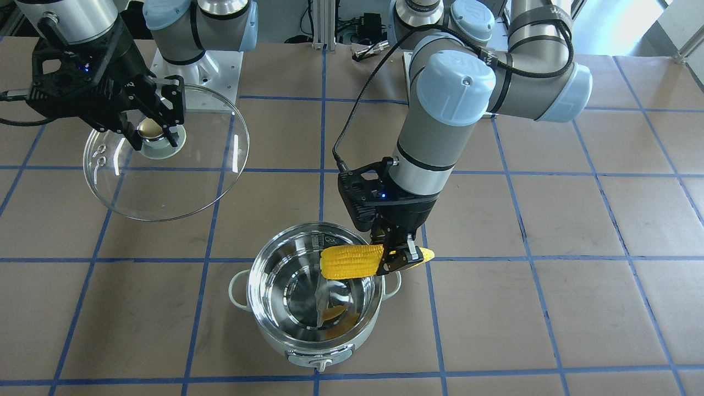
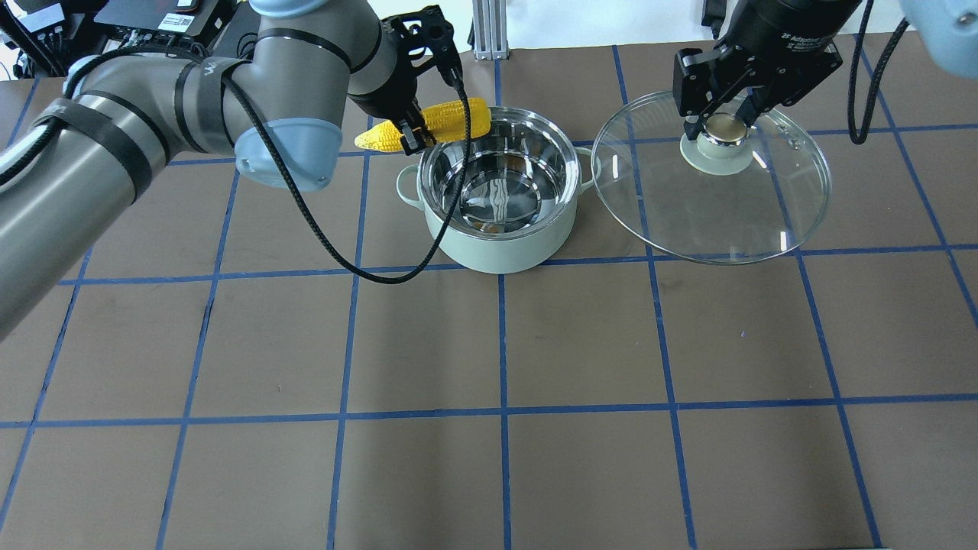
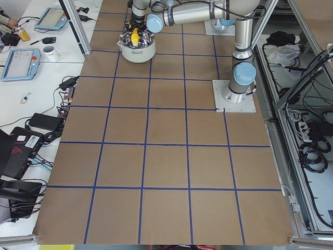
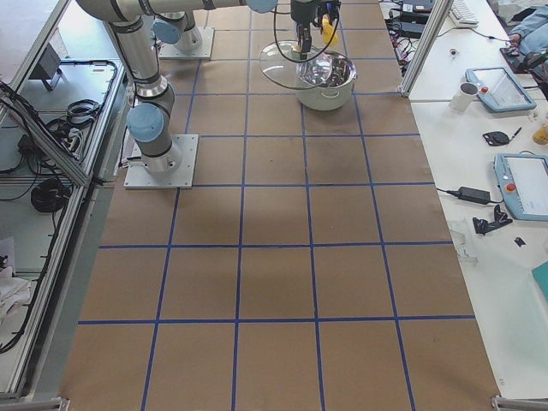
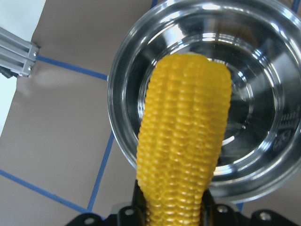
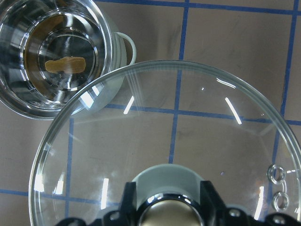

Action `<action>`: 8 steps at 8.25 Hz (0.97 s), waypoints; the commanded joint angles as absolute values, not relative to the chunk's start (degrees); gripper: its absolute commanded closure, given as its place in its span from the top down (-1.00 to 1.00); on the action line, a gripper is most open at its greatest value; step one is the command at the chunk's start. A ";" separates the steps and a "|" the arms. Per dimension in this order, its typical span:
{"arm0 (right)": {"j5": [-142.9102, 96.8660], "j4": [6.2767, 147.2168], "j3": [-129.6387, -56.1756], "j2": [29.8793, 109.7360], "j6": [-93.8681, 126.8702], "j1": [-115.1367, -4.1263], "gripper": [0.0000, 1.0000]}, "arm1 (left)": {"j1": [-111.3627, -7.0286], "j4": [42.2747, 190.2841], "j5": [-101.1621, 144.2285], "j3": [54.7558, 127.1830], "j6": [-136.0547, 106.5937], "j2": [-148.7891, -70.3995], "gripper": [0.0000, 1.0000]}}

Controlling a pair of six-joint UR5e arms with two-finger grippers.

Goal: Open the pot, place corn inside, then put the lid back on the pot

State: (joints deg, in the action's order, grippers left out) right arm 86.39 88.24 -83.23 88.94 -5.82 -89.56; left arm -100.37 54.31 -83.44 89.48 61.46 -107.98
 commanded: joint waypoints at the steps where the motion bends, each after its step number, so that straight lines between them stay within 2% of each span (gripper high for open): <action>1: 86.40 88.24 -83.23 88.95 -5.98 -89.56 -0.69 | -105.19 48.43 -83.14 89.38 56.78 -112.05 -1.00; 8: 86.40 88.33 -83.23 88.95 -6.42 -89.56 -0.68 | -106.87 48.08 -82.62 89.30 53.28 -116.98 -1.00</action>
